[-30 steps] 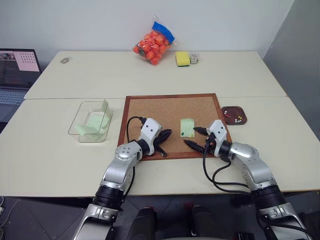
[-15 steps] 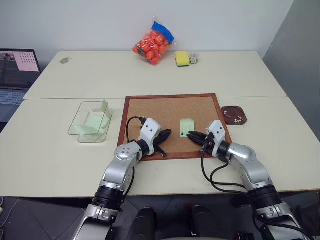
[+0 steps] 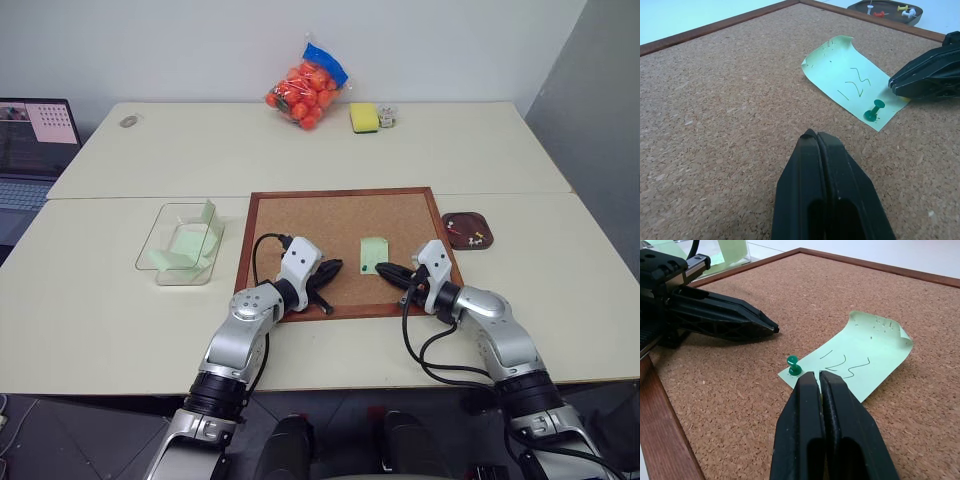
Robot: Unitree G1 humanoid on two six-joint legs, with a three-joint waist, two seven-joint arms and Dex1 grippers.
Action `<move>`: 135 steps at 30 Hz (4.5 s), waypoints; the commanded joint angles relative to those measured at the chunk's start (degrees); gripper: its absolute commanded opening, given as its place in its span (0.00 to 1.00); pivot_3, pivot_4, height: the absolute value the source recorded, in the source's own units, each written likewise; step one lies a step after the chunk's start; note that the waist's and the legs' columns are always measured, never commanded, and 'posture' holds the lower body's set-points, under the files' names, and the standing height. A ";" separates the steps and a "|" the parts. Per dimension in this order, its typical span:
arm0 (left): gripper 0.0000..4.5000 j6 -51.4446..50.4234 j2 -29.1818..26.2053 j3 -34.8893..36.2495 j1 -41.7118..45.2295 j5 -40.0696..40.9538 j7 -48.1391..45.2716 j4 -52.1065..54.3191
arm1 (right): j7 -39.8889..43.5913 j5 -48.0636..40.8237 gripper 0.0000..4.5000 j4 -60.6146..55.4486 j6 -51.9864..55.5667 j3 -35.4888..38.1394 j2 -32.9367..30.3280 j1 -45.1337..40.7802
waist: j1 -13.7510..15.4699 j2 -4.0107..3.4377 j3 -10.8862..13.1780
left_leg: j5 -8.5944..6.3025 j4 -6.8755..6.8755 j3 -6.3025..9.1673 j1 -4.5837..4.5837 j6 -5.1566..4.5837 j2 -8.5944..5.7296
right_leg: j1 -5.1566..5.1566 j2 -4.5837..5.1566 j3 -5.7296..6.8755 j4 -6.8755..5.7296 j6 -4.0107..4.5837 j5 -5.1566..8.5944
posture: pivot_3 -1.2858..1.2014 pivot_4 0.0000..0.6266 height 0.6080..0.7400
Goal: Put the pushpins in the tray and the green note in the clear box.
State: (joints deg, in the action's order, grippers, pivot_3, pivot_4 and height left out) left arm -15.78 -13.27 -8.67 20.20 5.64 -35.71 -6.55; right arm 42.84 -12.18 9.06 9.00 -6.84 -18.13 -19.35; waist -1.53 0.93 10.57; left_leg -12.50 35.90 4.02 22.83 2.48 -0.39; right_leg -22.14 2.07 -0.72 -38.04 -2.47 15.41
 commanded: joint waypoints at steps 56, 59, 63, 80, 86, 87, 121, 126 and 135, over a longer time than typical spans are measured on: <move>0.00 -0.62 0.04 -1.65 -1.04 -0.03 -0.41 -0.63 | -32.46 4.37 0.89 22.74 -3.51 19.46 -1.20 -16.34 | -0.07 -0.01 -0.01 | 0.00 0.00 -0.19 -0.01 -0.01 -0.01 | -0.02 0.02 -0.13 -0.05 0.25 -0.16 | 0.52 0.24 1.00; 0.00 -0.62 0.13 -1.73 -0.88 -0.04 -0.46 -0.75 | -32.24 3.42 1.00 22.60 -2.64 19.97 -0.85 -16.29 | -0.07 -0.01 -0.01 | 0.00 0.00 -0.18 -0.01 -0.01 -0.01 | -0.02 0.02 -0.13 -0.05 0.25 -0.16 | 0.52 0.24 1.00; 0.00 -0.61 0.15 -1.81 -0.92 -0.04 -0.52 -0.70 | -32.20 3.19 1.00 22.54 -2.46 20.07 -0.83 -16.42 | -0.06 -0.01 -0.01 | 0.00 0.01 -0.19 -0.01 -0.01 -0.01 | -0.02 0.02 -0.13 -0.05 0.26 -0.16 | 0.52 0.24 1.00; 0.00 -0.81 0.19 -1.86 -1.63 -0.02 -0.36 -0.07 | -22.47 1.85 1.00 4.46 -3.78 15.17 -0.72 -9.60 | -0.11 -0.01 -0.01 | 0.00 0.00 -0.19 -0.01 -0.01 0.00 | -0.03 0.01 -0.14 -0.03 0.25 -0.16 | 0.52 0.24 1.00; 0.00 -0.80 0.27 -2.07 -1.61 -0.03 -0.54 -0.13 | -13.07 -0.54 1.00 -2.72 -1.42 9.19 -0.48 -6.18 | -0.08 -0.01 -0.01 | 0.00 0.00 -0.19 -0.01 -0.01 0.00 | -0.04 0.01 -0.13 -0.02 0.24 -0.16 | 0.52 0.24 1.00; 0.00 -0.76 0.31 -2.11 -1.55 -0.06 -0.54 -0.22 | -12.03 -1.04 1.00 -3.49 -0.72 8.31 0.01 -5.70 | -0.09 -0.01 -0.01 | 0.00 0.00 -0.17 -0.01 -0.01 0.00 | -0.03 0.01 -0.12 -0.02 0.24 -0.15 | 0.52 0.24 1.00; 0.00 -0.95 0.53 -1.93 -2.19 -0.23 0.18 0.58 | 0.05 3.51 0.67 5.52 -5.63 -3.58 3.80 -4.81 | -0.08 -0.01 -0.01 | 0.00 0.02 -0.12 -0.04 -0.01 0.01 | -0.02 0.00 -0.08 -0.02 0.24 -0.15 | 0.52 0.24 1.00; 0.00 -1.10 0.47 -1.93 -2.21 -0.24 0.12 0.75 | 0.04 3.82 0.46 5.69 -5.67 -3.30 3.83 -4.71 | -0.08 -0.01 -0.01 | 0.00 0.02 -0.11 -0.04 -0.01 0.02 | -0.02 -0.01 -0.08 -0.03 0.24 -0.15 | 0.52 0.24 1.00; 0.00 -1.30 0.30 -1.90 -2.21 -0.29 0.11 0.94 | 0.16 4.06 0.06 5.72 -5.72 -2.64 3.25 -4.51 | -0.08 -0.01 -0.01 | 0.00 0.02 -0.11 -0.03 -0.01 0.01 | -0.02 -0.01 -0.08 -0.02 0.24 -0.15 | 0.52 0.24 1.00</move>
State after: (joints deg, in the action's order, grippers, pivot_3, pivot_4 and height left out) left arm -16.07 -13.08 -9.25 19.24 5.46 -35.41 -5.17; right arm 42.76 -7.92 14.89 4.05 -10.20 -14.65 -23.58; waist -1.61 0.92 10.56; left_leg -12.51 35.91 3.91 22.80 2.47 -0.38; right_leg -22.15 2.06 -0.80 -38.06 -2.23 15.26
